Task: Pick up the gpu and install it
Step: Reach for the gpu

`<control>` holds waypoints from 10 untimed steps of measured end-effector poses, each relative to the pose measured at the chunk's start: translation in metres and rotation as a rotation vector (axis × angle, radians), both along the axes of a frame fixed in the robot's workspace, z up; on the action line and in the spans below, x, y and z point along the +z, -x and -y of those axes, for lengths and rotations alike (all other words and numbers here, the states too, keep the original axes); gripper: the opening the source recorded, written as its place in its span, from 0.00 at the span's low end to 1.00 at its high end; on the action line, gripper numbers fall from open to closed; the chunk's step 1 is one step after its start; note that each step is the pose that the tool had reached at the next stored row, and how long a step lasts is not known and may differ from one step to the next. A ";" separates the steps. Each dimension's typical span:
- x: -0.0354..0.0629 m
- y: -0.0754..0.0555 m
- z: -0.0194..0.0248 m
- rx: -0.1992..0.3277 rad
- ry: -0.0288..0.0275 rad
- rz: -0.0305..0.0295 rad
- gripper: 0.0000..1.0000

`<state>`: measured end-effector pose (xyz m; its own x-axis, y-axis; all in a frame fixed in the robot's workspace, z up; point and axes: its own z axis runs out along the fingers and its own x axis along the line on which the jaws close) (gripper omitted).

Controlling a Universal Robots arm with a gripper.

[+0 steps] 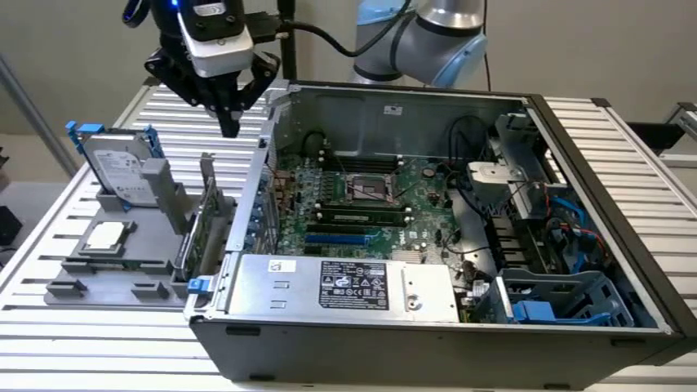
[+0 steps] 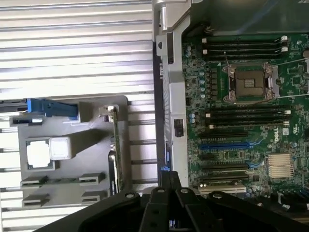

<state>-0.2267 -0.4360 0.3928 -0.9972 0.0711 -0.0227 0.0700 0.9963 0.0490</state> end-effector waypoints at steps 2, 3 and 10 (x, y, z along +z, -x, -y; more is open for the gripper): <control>-0.0001 0.009 0.0047 0.000 0.0000 0.0003 0.00; -0.0002 0.013 0.0070 0.000 0.0000 0.0002 0.00; -0.0065 0.044 0.0134 0.000 0.0001 0.0002 0.00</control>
